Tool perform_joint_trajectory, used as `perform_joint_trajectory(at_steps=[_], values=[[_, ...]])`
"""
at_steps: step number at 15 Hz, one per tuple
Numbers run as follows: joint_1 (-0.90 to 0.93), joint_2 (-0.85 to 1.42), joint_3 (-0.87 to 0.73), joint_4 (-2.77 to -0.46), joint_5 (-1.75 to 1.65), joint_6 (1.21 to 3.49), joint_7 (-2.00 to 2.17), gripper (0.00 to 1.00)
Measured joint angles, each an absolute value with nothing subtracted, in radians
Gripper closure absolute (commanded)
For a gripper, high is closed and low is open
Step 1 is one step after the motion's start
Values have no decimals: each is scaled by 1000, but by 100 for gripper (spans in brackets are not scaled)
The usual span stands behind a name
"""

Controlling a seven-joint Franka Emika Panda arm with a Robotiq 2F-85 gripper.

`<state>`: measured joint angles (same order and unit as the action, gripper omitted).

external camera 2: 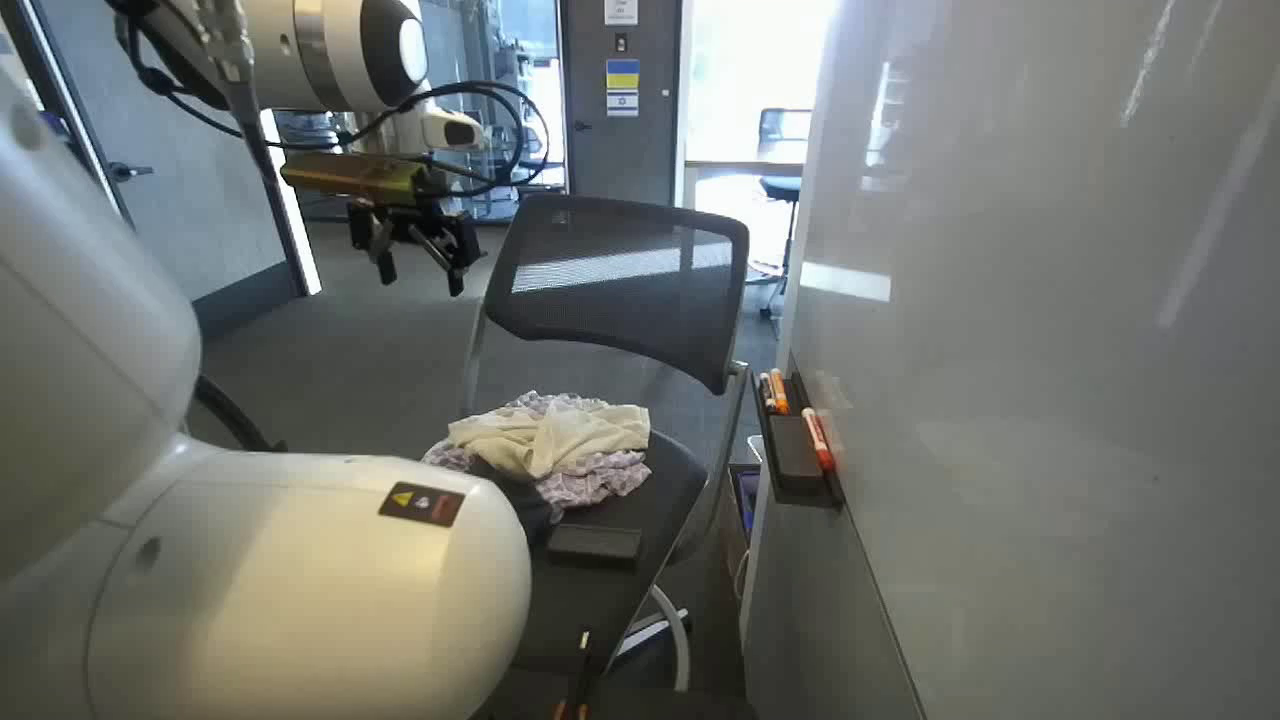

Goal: Pick up the duster, then rub something off of the board

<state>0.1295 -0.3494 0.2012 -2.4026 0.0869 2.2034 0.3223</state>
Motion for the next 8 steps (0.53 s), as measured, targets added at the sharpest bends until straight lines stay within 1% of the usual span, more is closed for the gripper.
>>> perform_joint_trajectory(at_steps=[8], values=[[130, -355, 201, -2393, 87, 2204, 322, 0]])
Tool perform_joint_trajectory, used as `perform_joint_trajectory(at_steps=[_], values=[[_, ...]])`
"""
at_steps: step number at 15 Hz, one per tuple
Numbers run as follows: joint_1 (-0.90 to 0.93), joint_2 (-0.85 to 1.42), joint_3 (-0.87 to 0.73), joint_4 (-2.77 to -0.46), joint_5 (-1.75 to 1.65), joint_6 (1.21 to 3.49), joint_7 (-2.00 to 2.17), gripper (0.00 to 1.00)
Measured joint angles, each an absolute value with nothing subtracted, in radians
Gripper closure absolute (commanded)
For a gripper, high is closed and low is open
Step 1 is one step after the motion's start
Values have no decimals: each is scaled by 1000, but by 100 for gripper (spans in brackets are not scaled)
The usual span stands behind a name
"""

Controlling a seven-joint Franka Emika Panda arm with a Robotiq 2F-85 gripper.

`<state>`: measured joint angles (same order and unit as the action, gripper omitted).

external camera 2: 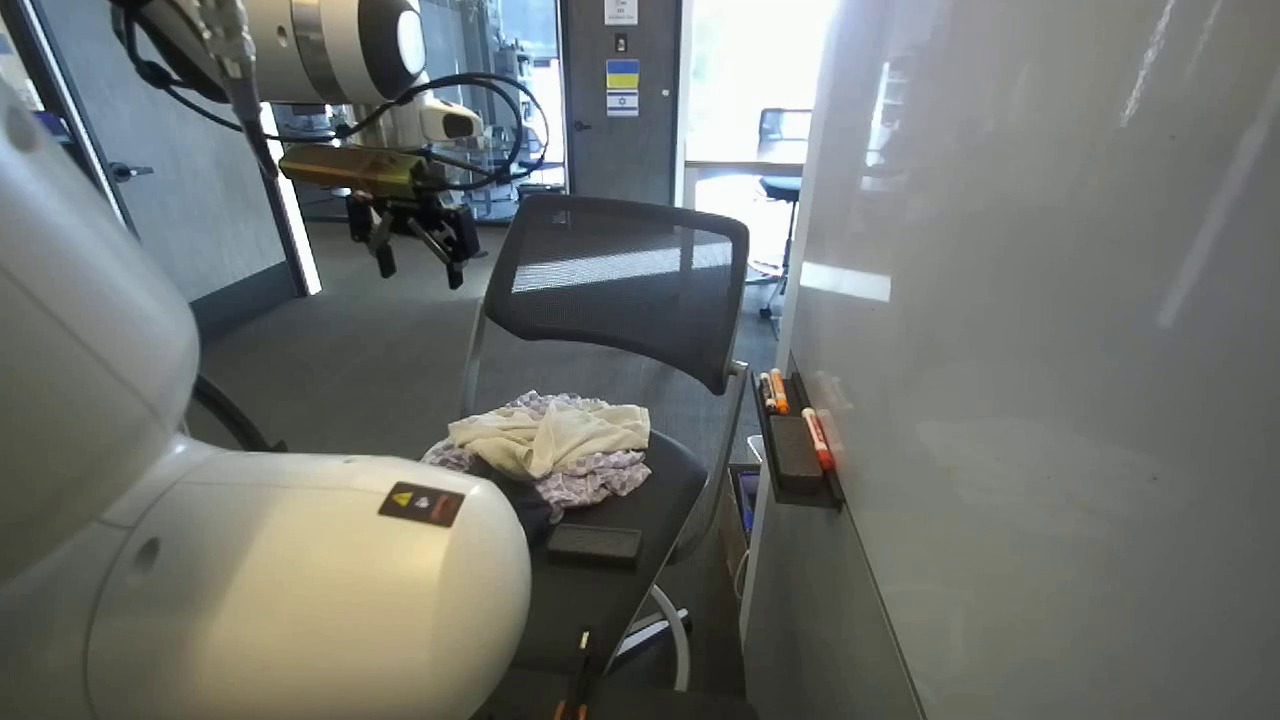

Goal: Pick up the duster, then rub something off of the board

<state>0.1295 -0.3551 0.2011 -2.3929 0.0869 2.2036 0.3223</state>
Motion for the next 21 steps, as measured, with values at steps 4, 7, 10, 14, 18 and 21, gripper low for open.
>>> perform_joint_trajectory(at_steps=[4, 7, 10, 14, 18, 21], values=[[130, -351, 199, -2402, 86, 2197, 318, 0], [130, -347, 173, -2424, 93, 2170, 268, 0], [120, -347, 130, -2466, 82, 2169, 192, 0], [110, -349, 62, -2533, 85, 2200, 20, 0], [80, -349, 19, -2626, 46, 2338, -75, 0], [54, -348, -12, -2688, 14, 2398, -131, 0]])
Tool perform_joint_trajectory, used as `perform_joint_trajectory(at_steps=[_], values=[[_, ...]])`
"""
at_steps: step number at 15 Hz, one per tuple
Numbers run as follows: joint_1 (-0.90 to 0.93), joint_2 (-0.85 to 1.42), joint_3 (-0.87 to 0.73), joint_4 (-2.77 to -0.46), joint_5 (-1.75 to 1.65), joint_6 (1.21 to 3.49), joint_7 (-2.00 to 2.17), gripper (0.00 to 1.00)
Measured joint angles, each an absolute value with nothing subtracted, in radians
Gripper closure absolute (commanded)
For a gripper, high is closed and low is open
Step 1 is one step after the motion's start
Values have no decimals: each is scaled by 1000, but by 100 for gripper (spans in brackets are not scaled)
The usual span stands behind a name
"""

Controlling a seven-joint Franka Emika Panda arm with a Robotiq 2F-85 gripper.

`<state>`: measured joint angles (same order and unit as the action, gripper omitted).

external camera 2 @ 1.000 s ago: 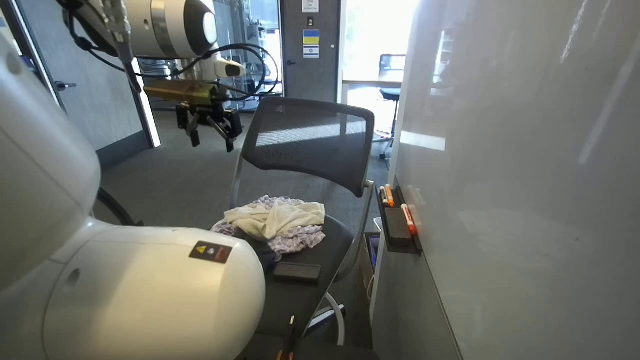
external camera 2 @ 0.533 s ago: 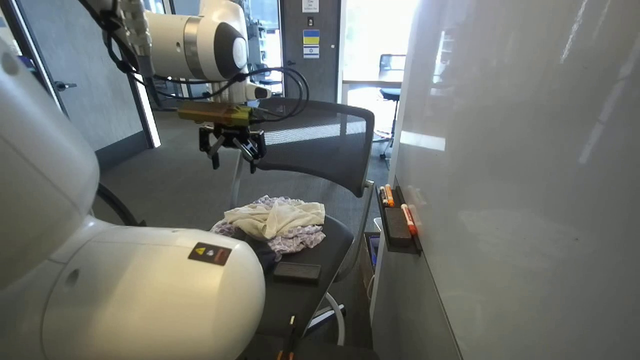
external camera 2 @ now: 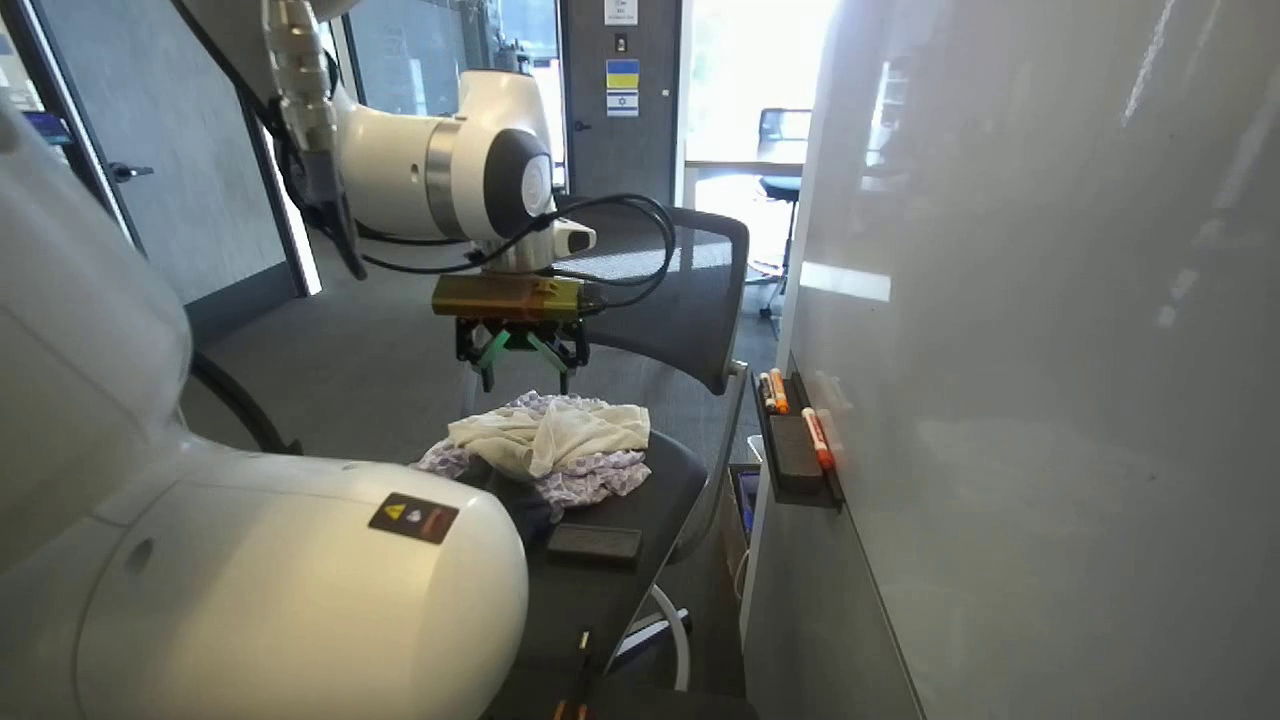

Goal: Pick up the duster, then rub something off of the board

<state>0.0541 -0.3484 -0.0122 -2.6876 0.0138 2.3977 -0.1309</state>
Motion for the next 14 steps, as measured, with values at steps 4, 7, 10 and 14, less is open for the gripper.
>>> perform_joint_trajectory(at_steps=[4, 7, 10, 14], values=[[40, -346, -23, -2708, 3, 2399, -144, 0], [40, -346, -21, -2708, 3, 2399, -143, 0], [43, -343, -20, -2709, 1, 2384, -161, 0], [53, -295, -8, -2748, -75, 2347, -229, 0]])
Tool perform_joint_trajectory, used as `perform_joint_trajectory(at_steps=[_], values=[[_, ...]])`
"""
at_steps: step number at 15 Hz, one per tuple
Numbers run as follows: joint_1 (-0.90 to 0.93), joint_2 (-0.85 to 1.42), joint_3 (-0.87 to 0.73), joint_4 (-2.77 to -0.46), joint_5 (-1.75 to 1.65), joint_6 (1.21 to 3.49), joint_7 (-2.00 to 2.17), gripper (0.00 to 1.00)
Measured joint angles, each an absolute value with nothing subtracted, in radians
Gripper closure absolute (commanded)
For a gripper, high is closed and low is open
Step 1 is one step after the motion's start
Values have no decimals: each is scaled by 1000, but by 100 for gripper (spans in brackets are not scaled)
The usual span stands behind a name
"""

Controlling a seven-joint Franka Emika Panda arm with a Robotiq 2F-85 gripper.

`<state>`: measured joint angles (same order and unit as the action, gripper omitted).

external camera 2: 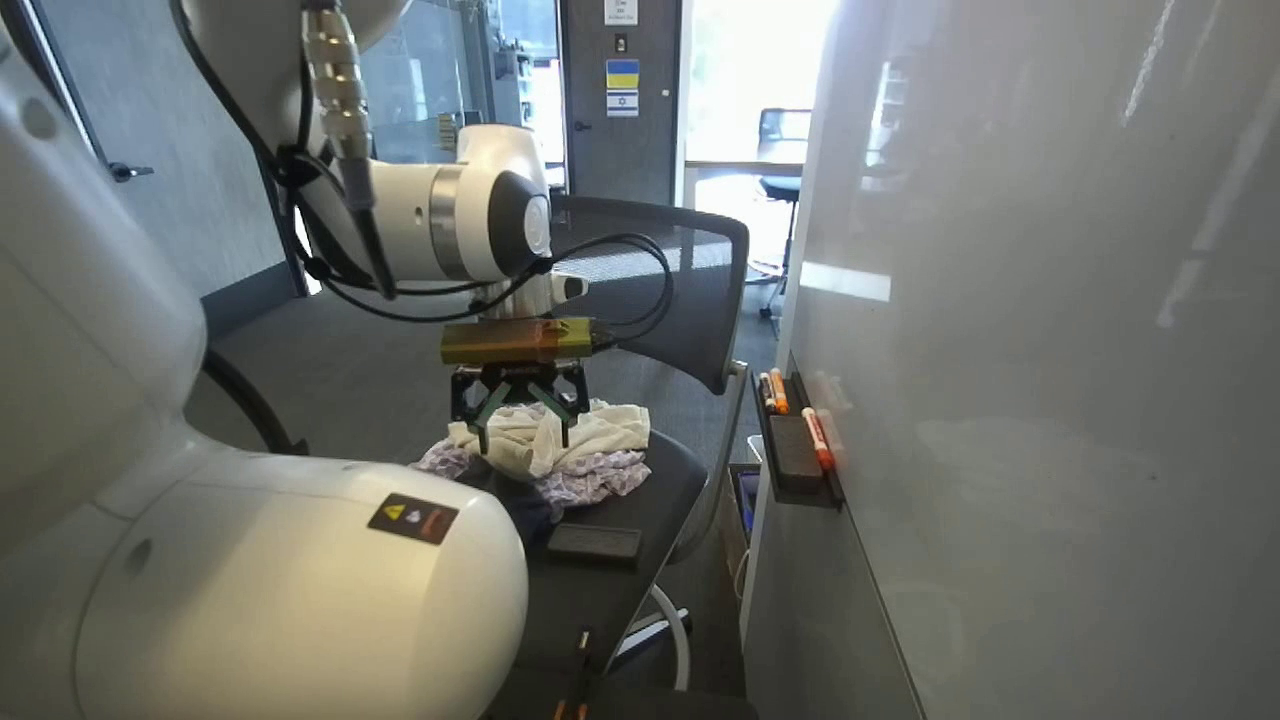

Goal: Pick up the duster, then rub something off of the board

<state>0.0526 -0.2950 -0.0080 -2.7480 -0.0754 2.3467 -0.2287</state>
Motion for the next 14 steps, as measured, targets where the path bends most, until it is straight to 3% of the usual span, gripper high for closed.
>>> perform_joint_trajectory(at_steps=[6, 14], values=[[41, -113, -7, -2764, -296, 2473, -289, 0], [-24, 19, -56, -2757, -319, 2465, -663, 0]])
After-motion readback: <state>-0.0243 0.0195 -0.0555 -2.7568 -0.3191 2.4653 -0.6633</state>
